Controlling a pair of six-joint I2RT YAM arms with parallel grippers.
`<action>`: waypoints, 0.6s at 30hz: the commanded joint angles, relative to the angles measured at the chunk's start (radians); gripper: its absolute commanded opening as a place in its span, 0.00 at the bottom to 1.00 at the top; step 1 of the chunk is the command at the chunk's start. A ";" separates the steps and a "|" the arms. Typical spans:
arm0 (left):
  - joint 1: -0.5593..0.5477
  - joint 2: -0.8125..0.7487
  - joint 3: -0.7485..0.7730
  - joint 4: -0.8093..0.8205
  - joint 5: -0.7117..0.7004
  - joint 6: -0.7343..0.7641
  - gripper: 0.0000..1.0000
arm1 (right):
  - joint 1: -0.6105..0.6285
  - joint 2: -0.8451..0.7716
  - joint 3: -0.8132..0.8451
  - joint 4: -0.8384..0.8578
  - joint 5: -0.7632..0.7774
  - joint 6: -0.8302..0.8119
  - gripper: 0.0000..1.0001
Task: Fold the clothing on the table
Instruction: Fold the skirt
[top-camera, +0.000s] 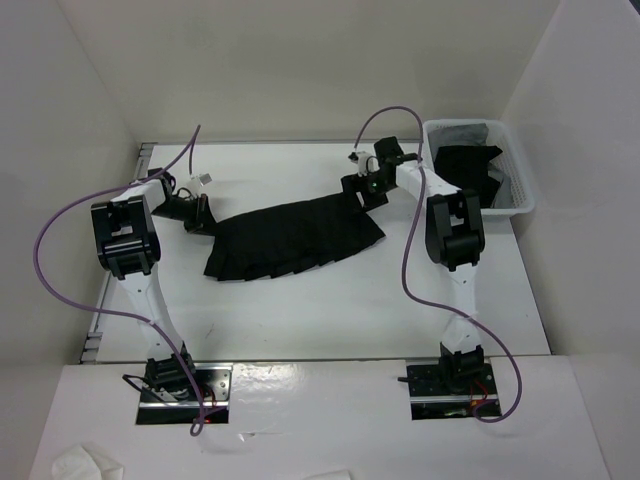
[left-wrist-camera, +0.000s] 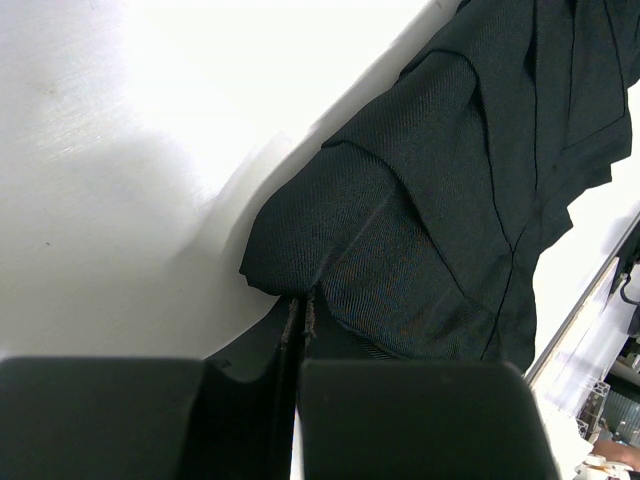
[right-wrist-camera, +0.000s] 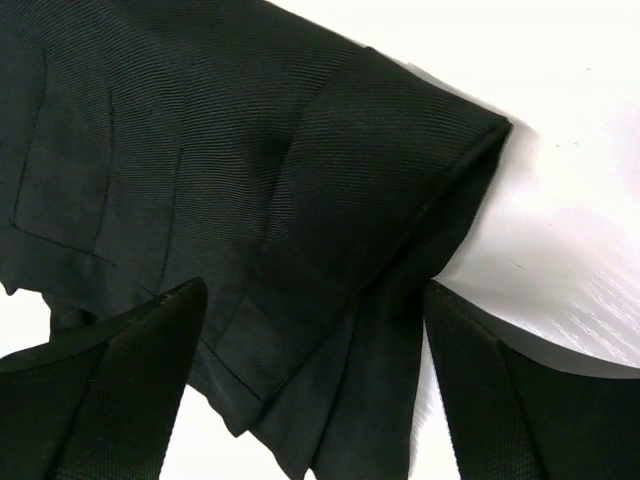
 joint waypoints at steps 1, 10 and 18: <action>-0.007 -0.002 -0.013 -0.027 -0.080 0.037 0.00 | 0.006 0.036 0.023 -0.027 -0.012 -0.021 0.90; -0.007 -0.011 -0.013 -0.036 -0.080 0.056 0.00 | 0.006 -0.006 -0.052 -0.018 0.043 -0.030 0.57; -0.007 -0.011 -0.013 -0.036 -0.080 0.056 0.00 | 0.006 -0.049 -0.100 -0.007 0.066 -0.039 0.24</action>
